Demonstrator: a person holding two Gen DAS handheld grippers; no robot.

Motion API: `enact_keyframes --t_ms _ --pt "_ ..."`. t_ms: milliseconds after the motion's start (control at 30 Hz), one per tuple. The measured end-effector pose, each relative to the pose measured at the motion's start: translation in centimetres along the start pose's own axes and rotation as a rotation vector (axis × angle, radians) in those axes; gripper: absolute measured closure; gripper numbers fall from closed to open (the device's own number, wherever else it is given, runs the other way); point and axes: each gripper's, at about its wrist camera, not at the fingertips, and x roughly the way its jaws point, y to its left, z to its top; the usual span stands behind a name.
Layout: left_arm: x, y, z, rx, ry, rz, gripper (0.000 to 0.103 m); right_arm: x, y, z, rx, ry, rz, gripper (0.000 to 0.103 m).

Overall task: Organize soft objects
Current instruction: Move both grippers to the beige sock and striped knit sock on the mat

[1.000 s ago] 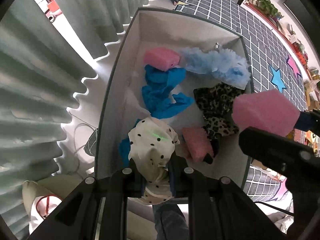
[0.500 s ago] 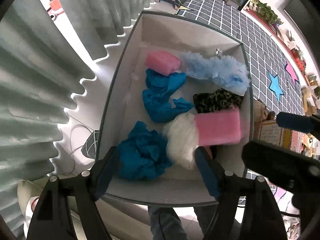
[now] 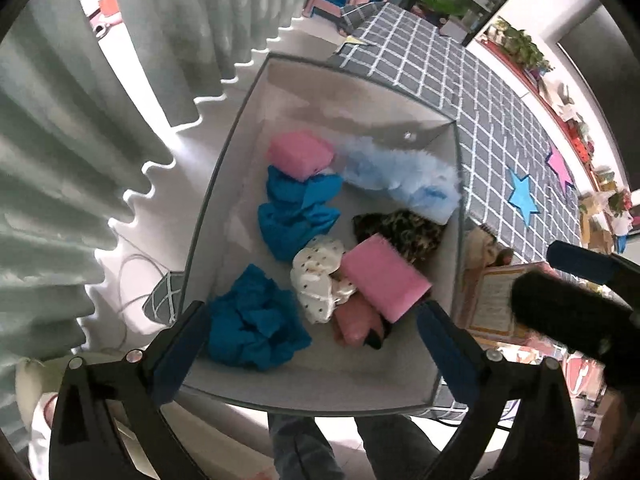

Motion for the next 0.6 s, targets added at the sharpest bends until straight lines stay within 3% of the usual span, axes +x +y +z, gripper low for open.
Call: enact_keyframes --t_ms 133,367,600 --pt "-1.0 -1.8 1.5 0.057 -0.003 -0.021 0.000 -2.6 -2.6 0.3 0.069 -0.045 0.011 0.001" --pt "-1.5 -8.1 4.0 0.208 0.030 -0.075 0.000 -6.2 -10.6 -0.7 0.281 -0.119 0.011 0.001" --pt "-0.9 -12.1 5.2 0.240 0.064 -0.103 0.000 -5.0 -18.3 -2.6 0.488 -0.081 0.028 0.001"
